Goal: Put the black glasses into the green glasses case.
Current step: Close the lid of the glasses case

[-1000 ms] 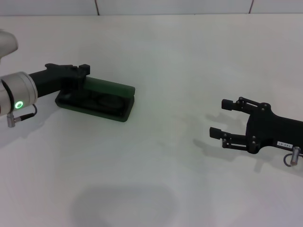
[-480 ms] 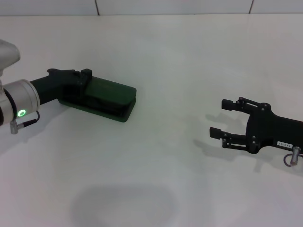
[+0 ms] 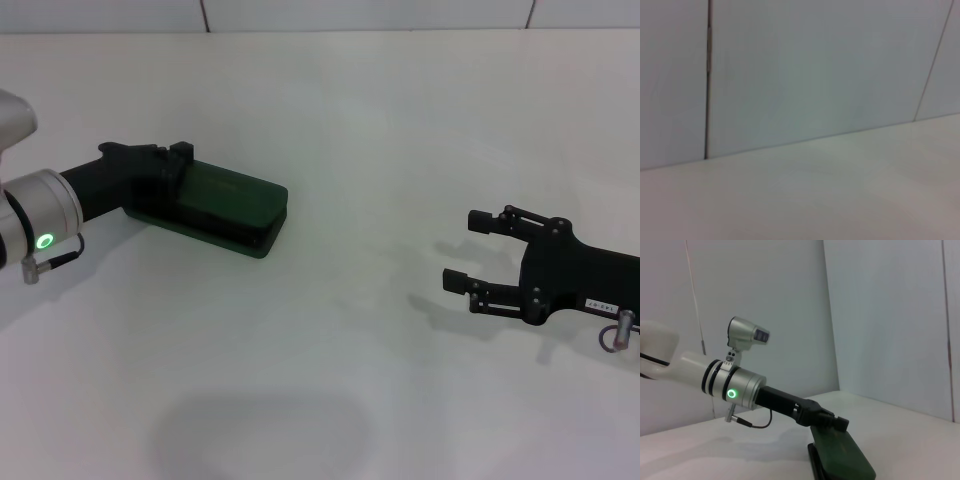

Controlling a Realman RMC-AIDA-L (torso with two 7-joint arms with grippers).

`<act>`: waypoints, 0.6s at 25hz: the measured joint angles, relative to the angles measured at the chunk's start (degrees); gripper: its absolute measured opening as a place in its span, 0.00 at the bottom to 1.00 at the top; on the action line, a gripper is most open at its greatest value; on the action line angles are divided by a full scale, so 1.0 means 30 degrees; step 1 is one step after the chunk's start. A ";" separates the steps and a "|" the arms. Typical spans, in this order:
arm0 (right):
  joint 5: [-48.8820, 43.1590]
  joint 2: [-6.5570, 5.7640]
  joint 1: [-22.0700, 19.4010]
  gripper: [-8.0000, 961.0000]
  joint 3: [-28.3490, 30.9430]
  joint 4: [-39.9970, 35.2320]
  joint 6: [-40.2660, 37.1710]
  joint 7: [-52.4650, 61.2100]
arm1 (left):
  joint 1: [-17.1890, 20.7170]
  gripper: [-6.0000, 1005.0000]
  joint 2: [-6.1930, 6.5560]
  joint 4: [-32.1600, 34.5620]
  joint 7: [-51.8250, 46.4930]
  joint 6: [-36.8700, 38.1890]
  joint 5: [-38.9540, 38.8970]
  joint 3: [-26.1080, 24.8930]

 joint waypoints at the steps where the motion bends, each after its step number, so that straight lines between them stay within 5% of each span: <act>1: 0.0000 0.0000 -0.0004 0.84 0.0000 0.0000 0.0000 0.0001 | -0.0002 0.03 0.0010 0.0000 0.0112 0.0108 -0.0129 0.0000; 15: 0.0010 0.0000 0.0005 0.84 0.0000 -0.0001 0.0000 0.0013 | -0.0115 0.03 0.0019 -0.1604 0.3019 0.0251 -0.1644 -0.0292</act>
